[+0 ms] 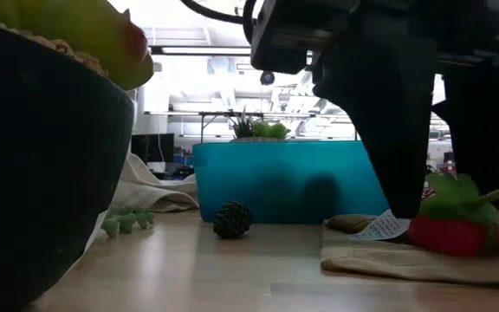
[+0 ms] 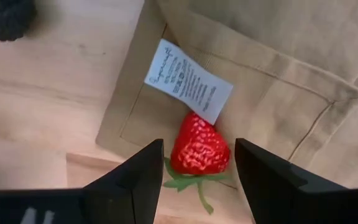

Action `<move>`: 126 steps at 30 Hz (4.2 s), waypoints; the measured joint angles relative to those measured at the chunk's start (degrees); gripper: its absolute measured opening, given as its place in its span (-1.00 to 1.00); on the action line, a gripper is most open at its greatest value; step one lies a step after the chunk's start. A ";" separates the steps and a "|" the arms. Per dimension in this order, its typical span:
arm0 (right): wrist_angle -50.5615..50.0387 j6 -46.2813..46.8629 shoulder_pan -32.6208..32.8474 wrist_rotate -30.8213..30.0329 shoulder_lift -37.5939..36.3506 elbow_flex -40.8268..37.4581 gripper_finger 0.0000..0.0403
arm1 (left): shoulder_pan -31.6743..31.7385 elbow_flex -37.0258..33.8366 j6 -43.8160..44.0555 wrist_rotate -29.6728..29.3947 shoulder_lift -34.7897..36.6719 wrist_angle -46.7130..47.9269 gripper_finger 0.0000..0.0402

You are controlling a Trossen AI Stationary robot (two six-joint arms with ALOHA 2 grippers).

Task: Pick and placing Produce into tupperware
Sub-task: Put the red strawberry into the blue bin

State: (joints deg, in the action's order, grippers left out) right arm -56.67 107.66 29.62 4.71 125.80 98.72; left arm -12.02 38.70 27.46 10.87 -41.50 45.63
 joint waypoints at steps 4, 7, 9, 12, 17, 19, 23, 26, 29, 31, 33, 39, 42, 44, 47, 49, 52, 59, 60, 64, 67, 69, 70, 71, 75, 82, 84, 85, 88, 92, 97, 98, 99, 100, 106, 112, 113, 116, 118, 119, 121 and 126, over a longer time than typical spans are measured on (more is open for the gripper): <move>-0.82 -0.32 -0.41 0.02 0.02 -0.44 -0.05 | 0.01 0.00 0.00 0.02 0.00 0.07 -0.79; -0.45 -0.73 -0.59 0.27 0.02 -0.44 -0.05 | 0.01 0.00 0.00 0.02 0.00 0.33 -0.79; -0.52 -0.79 -0.75 1.10 0.02 -0.44 -0.05 | 0.01 0.00 0.00 0.02 0.00 1.17 -0.79; -0.48 -1.77 -0.76 2.26 0.02 -0.44 -0.05 | 0.01 0.00 -0.04 0.02 0.00 1.59 -0.79; -0.41 -2.70 -0.76 2.47 0.02 -0.44 -0.05 | 0.01 0.00 -0.07 0.02 0.00 1.77 -0.79; 0.05 -3.03 -0.76 2.47 0.02 -0.44 -0.05 | 0.01 0.00 -0.07 0.02 0.00 1.77 -0.79; 2.58 -3.60 -0.76 3.62 0.20 -1.32 -0.05 | 0.01 0.00 -0.09 0.02 0.01 1.78 -0.79; 3.59 -2.90 -0.76 3.88 0.22 -1.79 -0.07 | 0.01 0.00 -0.09 0.02 0.00 2.26 -0.79; 3.41 -2.71 -0.76 4.02 0.22 -1.79 -0.11 | 0.00 0.00 -0.11 0.02 0.00 2.54 -0.79; 3.41 -2.71 -0.74 4.22 0.22 -1.81 -0.15 | 0.01 0.00 -0.13 0.02 0.02 2.56 -0.79; 3.39 -2.70 -0.74 4.32 0.22 -1.81 -0.19 | -0.01 0.00 -0.17 0.02 0.00 2.56 -0.79; 3.41 -2.69 -0.74 4.85 0.22 -1.81 -0.29 | 0.01 0.00 -0.20 0.02 0.00 2.55 -0.79; 3.43 -2.69 -0.74 4.87 0.22 -1.81 -0.30 | -0.01 0.00 -0.20 0.02 0.00 2.54 -0.79; 3.51 -2.69 -0.74 4.90 0.22 -1.81 -0.30 | 0.01 0.00 -0.20 0.02 0.01 2.54 -0.79; 3.59 -3.14 -0.74 4.90 0.22 -1.81 -0.30 | 0.01 0.00 -0.20 0.02 0.00 2.54 -0.79; 3.61 -3.41 -0.72 4.90 0.22 -1.81 -0.30 | 0.01 0.00 -0.20 0.02 0.00 2.54 -0.79; 2.93 -4.68 -0.72 4.92 0.26 -0.98 -0.30 | -0.01 0.00 -0.20 0.02 0.00 2.54 -0.79; -1.48 -6.34 -0.80 4.92 0.28 4.24 -0.30 | 0.01 0.00 -0.23 0.02 0.00 2.54 -0.79; -2.51 -6.72 -0.80 4.92 0.28 5.09 -0.30 | 0.01 0.00 -0.29 0.02 0.00 2.51 -0.79; -5.87 -7.48 -0.83 4.82 0.31 8.95 -0.31 | 0.00 0.00 -0.68 0.01 0.00 2.51 -0.79; -8.40 -7.58 -0.80 3.52 0.31 11.40 -0.31 | 0.00 0.00 -0.68 0.01 0.00 2.51 -0.79; -8.40 -7.65 -0.80 2.78 0.31 12.56 -0.31 | 0.00 0.00 -0.66 0.01 0.01 2.51 -0.79; -8.61 -7.67 -0.83 2.53 0.31 13.03 -0.31 | 0.01 0.00 -0.66 0.02 0.02 2.51 -0.79; -8.67 -7.67 -0.83 2.40 0.31 13.44 -0.31 | 0.01 0.00 -0.66 0.01 0.00 2.50 -0.79; -8.75 -8.36 -0.85 2.34 0.31 14.99 -0.31 | 0.01 0.00 -0.66 0.02 0.00 2.49 -0.79; -8.86 -9.22 -0.85 2.34 0.31 18.45 -0.31 | 0.01 0.00 -0.66 0.02 0.00 2.51 -0.79; -9.04 -9.97 -0.85 2.30 0.31 19.72 -0.31 | 0.00 0.00 -0.66 0.02 0.02 2.51 -0.79; -9.37 -10.24 -0.85 2.26 0.31 20.38 -0.31 | 0.01 0.00 -0.66 0.02 0.00 2.51 -0.79; -11.07 -10.81 -1.08 1.87 0.31 22.47 -0.31 | 0.01 0.00 -0.64 0.01 0.00 2.51 -0.79; -15.09 -12.51 -1.61 -0.24 0.31 25.82 -0.31 | -0.01 0.00 -0.63 0.02 0.00 2.51 -0.79; -21.85 -15.96 -3.25 -0.64 0.24 31.03 -0.31 | 0.01 0.00 -0.63 0.02 0.02 2.49 -0.79; -23.54 -16.57 -3.60 -0.70 0.24 32.18 -0.31 | -0.01 0.00 -0.63 0.01 0.01 2.50 -0.79; -25.03 -17.35 -3.88 -1.09 0.24 33.28 -0.31 | 0.00 0.00 -0.63 0.00 0.00 2.51 -0.79; -26.15 -17.95 -4.18 -1.55 0.24 34.41 -0.31 | 0.01 0.00 -0.63 0.02 0.02 2.49 -0.79; -29.07 -21.62 -6.48 -3.05 -1.10 35.50 -0.31 | -0.01 0.00 -0.58 -0.26 0.02 2.35 -0.79; -30.41 -27.21 -9.12 -2.92 -1.14 36.30 -0.31 | 0.00 0.00 -0.56 -1.41 0.01 2.25 -0.79; -30.55 -28.36 -9.59 -2.77 -1.14 36.30 -0.31 | 0.00 0.00 -0.58 -1.72 0.02 2.22 -0.79; -30.55 -31.96 -11.36 -2.78 -1.14 36.28 -0.31 | 0.00 0.00 -0.56 -2.94 0.02 2.11 -0.79; -30.56 -34.75 -12.55 -2.78 -1.14 36.28 -0.31 | -0.01 0.00 -0.33 -3.00 0.02 1.84 -0.79; -30.57 -36.34 -13.17 -2.76 -1.14 36.28 -0.31 | -0.01 0.00 -0.02 -3.01 0.02 1.83 -0.79; -30.57 -39.75 -14.43 -2.59 -1.14 36.28 -0.31 | -0.01 0.00 0.62 -2.99 0.02 1.84 -0.79; -30.64 -49.44 -17.61 -1.37 -1.14 36.26 -0.31 | -0.01 0.00 3.87 -3.02 0.02 1.11 -0.79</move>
State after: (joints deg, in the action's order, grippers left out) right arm -87.31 58.21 12.02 3.34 124.66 134.98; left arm -12.03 38.70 31.33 7.86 -41.47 46.74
